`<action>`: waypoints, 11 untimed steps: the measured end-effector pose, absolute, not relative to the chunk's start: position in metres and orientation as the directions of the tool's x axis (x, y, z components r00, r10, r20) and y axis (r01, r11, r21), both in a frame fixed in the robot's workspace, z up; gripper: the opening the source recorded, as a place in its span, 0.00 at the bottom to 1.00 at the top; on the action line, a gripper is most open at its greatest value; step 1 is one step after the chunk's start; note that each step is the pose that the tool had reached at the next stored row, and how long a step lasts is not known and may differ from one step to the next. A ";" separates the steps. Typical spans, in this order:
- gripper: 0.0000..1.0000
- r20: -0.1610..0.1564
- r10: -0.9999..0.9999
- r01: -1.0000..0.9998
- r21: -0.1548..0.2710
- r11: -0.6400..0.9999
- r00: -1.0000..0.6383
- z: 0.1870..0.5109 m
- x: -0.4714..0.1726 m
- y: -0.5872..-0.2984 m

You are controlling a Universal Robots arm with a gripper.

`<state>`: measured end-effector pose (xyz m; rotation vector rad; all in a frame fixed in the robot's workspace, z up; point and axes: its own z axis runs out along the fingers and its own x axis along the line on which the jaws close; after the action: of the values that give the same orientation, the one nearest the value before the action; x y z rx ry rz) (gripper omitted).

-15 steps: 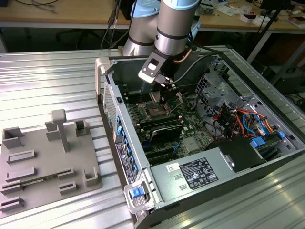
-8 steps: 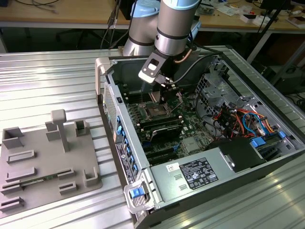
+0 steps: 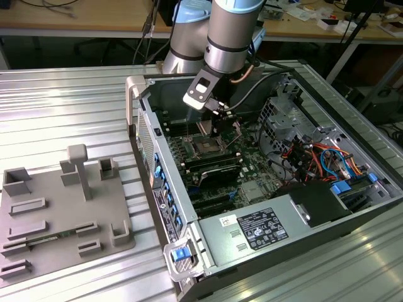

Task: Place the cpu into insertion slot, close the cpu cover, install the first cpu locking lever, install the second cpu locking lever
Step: 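Place the cpu into insertion slot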

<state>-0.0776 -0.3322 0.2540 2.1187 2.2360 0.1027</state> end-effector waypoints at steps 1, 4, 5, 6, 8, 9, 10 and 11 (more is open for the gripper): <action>0.55 0.002 0.999 0.995 0.089 0.054 -0.054 0.254 -0.078 -0.332; 0.55 0.003 0.999 0.995 0.089 0.054 -0.054 0.252 -0.078 -0.332; 0.55 0.003 0.999 0.995 0.089 0.054 -0.054 0.250 -0.078 -0.332; 0.55 0.003 0.999 0.995 0.089 0.053 -0.054 0.248 -0.078 -0.332; 0.55 0.002 0.999 0.995 0.089 0.049 -0.049 0.245 -0.077 -0.332; 0.55 0.002 0.999 0.995 0.089 0.045 -0.046 0.244 -0.077 -0.332; 0.55 -0.001 0.999 0.995 0.089 0.037 -0.037 0.241 -0.077 -0.332; 0.55 -0.004 1.000 0.996 0.089 0.027 -0.027 0.238 -0.077 -0.331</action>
<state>-0.0773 -0.3314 0.2384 2.1446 2.2040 0.0943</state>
